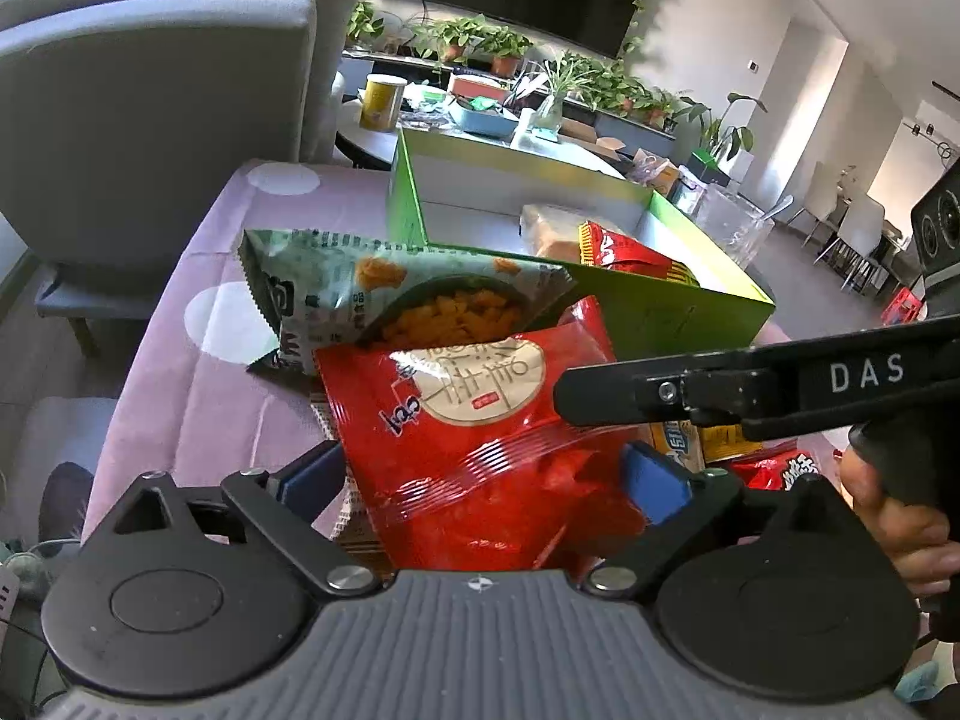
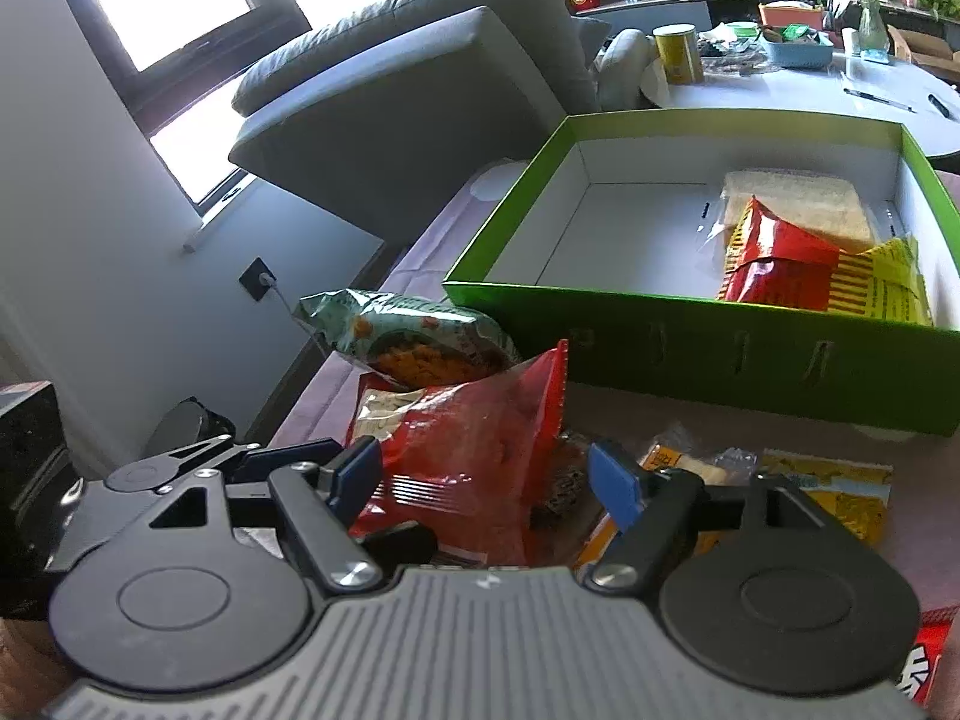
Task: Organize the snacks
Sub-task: 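Move the left gripper back to the pile and grasp the red bread bag, then lift the red bread bag toward the green box with the left gripper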
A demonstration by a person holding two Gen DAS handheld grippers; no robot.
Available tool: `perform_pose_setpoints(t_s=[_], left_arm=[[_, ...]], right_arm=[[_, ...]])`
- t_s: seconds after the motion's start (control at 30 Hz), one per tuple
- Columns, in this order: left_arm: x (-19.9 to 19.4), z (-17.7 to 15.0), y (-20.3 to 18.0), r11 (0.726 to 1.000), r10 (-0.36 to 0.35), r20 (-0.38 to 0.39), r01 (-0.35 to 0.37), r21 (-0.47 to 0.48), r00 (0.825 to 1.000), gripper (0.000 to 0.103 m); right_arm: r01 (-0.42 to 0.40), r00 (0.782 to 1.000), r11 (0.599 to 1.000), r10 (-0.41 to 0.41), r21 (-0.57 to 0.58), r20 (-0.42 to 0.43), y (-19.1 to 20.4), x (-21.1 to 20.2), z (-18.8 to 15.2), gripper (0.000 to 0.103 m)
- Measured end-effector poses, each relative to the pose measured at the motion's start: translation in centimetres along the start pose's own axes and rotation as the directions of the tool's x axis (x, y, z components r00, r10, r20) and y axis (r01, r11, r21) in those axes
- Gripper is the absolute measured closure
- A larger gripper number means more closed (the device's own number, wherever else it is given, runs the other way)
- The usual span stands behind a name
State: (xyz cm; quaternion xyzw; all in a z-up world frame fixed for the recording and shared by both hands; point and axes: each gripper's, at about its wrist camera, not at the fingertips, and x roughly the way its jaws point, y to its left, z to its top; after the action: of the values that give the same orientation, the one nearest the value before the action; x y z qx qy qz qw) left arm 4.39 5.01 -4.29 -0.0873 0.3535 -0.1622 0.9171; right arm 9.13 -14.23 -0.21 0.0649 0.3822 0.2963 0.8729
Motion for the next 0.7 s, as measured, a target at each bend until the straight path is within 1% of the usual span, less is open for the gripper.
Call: perform_pose_setpoints(t_s=[0.07, 0.13, 0.2, 0.27, 0.37, 0.43, 0.53, 0.7], left_arm=[[0.3, -0.2, 0.3, 1.0, -0.01, -0.008, 0.01, -0.019, 1.0, 0.001], [0.7, -0.3, 0.8, 0.998, -0.032, -0.015, 0.031, -0.052, 0.999, 0.0], [0.8, -0.3, 1.0, 0.997, -0.039, -0.016, 0.038, -0.071, 0.999, 0.0], [0.8, -0.1, 0.8, 0.998, -0.035, -0.014, 0.035, -0.057, 0.999, 0.001], [0.5, -0.1, 0.1, 0.999, -0.026, 0.001, 0.026, -0.023, 1.0, 0.005], [0.4, 0.0, -0.2, 1.0, -0.019, 0.0, 0.019, -0.009, 1.0, 0.006], [0.0, -0.1, -0.3, 0.999, -0.031, 0.01, 0.031, -0.014, 0.999, 0.01], [-0.9, 0.2, -1.2, 0.998, -0.055, 0.035, 0.055, 0.01, 0.998, 0.012]], right_arm=[[-0.002, 1.0, 1.0, 0.001, -0.013, -0.005, 0.2, 0.1, 0.0, 0.034], [-0.003, 1.0, 1.0, 0.003, -0.016, -0.015, 0.2, 0.5, -0.1, 0.033], [-0.015, 1.0, 1.0, 0.015, -0.003, -0.024, 0.1, 0.7, -0.3, 0.033], [-0.025, 0.999, 1.0, 0.024, -0.001, -0.035, 0.0, 0.8, -0.3, 0.033], [-0.04, 0.998, 0.999, 0.039, -0.023, -0.047, 0.5, 0.8, -0.5, 0.033], [-0.032, 0.999, 0.998, 0.03, -0.048, -0.042, 1.0, 0.8, -0.7, 0.033], [-0.036, 0.999, 0.996, 0.034, -0.076, -0.032, 1.4, 0.4, -0.9, 0.036], [-0.039, 0.999, 0.998, 0.038, -0.053, -0.021, 0.9, -0.1, -0.7, 0.041]])
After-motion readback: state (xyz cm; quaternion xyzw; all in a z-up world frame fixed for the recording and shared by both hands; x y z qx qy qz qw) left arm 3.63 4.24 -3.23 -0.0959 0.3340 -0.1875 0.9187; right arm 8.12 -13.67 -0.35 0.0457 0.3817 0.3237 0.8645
